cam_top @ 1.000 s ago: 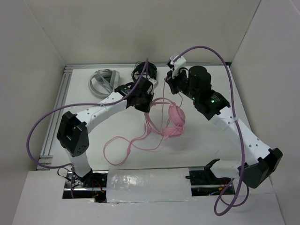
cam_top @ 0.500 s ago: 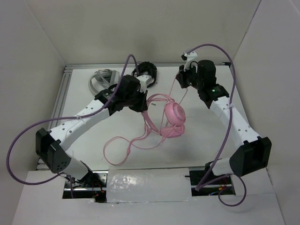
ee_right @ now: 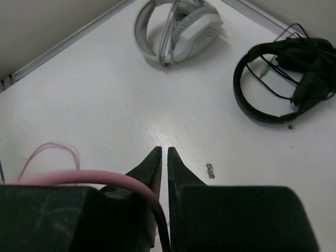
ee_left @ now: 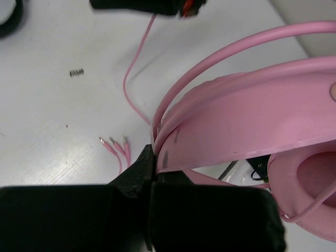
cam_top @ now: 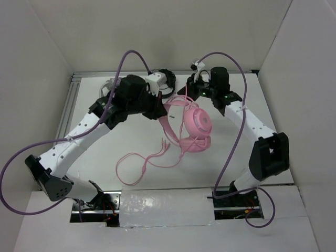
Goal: Wrap the headphones
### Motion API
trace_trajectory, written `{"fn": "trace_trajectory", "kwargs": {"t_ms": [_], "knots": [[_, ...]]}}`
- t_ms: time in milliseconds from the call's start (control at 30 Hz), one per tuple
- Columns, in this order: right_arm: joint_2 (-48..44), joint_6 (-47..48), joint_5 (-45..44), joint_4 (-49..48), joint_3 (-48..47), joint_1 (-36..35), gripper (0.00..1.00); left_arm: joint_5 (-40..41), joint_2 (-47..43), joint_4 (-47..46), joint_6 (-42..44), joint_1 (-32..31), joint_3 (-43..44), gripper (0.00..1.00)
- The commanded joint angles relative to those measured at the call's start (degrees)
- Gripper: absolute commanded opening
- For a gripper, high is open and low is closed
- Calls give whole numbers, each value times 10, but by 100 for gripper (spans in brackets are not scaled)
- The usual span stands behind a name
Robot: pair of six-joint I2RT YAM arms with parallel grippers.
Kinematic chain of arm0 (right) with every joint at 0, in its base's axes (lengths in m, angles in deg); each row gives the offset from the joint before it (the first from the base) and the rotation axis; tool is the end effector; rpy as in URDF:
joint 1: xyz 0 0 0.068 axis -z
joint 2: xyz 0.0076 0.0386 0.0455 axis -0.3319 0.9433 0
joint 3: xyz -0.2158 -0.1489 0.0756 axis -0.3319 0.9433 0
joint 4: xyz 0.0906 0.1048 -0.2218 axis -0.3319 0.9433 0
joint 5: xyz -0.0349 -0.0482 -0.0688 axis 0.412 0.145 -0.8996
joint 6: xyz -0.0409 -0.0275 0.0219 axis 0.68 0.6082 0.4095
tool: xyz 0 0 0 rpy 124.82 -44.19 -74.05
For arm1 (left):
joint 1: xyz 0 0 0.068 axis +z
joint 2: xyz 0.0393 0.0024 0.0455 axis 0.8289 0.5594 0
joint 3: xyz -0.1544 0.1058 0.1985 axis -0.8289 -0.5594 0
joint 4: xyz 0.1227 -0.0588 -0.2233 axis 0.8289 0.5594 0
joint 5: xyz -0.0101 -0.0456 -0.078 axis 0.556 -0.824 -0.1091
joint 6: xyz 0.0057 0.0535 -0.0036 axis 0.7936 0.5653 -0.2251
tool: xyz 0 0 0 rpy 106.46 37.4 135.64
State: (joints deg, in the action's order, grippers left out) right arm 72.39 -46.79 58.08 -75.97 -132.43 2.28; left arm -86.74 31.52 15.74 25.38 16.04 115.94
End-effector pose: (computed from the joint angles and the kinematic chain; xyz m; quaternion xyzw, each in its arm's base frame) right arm 0.3423 0.1281 0.3392 -0.3205 0.7212 0.3279 0.5192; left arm 0.2305 -0.2009 0.4183 0.1941 0.8309 -0.3199 0.4117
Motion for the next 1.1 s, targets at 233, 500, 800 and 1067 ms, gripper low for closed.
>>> {"fn": "trace_trajectory", "kwargs": {"t_ms": [233, 500, 800, 1067], "knots": [[112, -80, 96, -145, -50, -44, 18, -40, 13, -16, -21, -3, 250, 0], [192, -141, 127, -224, -75, -109, 20, -5, 36, -8, -10, 0, 348, 0], [224, -167, 148, -257, -16, -169, 20, 68, 66, -2, -4, 46, 418, 0], [160, -153, 149, -259, 143, -181, 15, -48, 120, 10, -95, 255, 424, 0]]}}
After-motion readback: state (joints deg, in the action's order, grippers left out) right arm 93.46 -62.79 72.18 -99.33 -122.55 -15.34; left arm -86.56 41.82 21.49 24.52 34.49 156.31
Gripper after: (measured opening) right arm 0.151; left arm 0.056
